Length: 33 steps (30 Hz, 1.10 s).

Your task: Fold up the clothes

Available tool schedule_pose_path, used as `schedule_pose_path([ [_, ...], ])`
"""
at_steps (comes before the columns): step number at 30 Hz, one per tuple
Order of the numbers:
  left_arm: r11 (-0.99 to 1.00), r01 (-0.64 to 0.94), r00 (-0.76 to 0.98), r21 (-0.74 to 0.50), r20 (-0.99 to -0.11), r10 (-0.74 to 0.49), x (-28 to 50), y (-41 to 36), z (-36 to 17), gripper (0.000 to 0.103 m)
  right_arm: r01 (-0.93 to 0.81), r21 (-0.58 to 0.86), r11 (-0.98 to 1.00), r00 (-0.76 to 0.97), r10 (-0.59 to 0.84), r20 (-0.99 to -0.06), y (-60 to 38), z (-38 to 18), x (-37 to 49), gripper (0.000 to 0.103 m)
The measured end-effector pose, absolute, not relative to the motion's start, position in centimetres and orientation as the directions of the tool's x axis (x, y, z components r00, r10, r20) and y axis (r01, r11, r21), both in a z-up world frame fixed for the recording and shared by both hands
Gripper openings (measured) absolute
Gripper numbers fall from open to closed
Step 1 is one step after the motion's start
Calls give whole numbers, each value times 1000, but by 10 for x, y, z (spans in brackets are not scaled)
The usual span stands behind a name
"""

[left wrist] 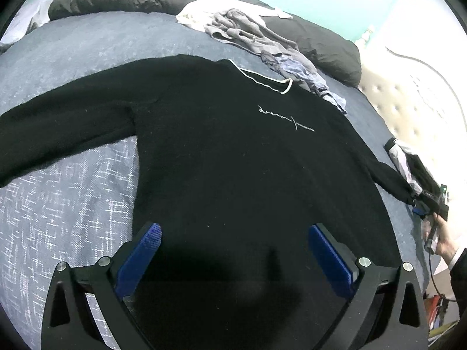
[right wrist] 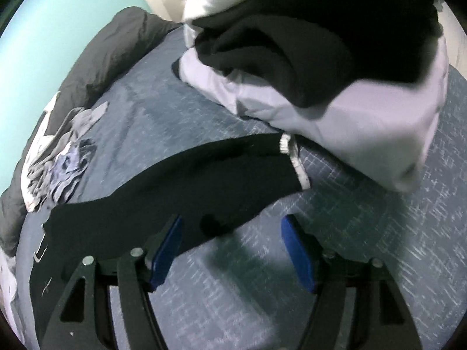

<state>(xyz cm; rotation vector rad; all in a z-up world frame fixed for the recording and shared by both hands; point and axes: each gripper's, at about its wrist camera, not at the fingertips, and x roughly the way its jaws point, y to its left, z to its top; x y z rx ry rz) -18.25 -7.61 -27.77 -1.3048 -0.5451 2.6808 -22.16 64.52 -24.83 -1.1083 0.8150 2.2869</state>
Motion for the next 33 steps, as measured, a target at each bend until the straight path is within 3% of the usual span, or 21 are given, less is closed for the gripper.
schedule_pose_path([
  [7, -924, 65, -637, -376, -728, 251, -182, -82, -278, 103, -673, 290, -680, -562, 215, -799, 652, -258, -228, 68],
  [8, -923, 65, -636, -378, -729, 254, -182, -83, -279, 103, -672, 283, -684, -563, 224, -796, 650, -258, -230, 64],
  [10, -921, 67, -631, -383, -731, 258, -183, -84, -281, 103, -663, 278, -695, -569, 228, -790, 647, -257, -232, 42],
  [13, -922, 67, -630, -382, -732, 258, -183, -84, -282, 103, -657, 266, -705, -567, 229, -791, 645, -257, -234, 19],
  [16, -922, 68, -638, -382, -727, 254, -182, -86, -279, 103, -634, 275, -723, -599, 233, -766, 643, -247, -233, 9],
  [33, -914, 49, -662, -404, -698, 273, -171, -86, -264, 103, -469, 247, -848, -756, 240, -609, 610, -137, -241, 6],
])
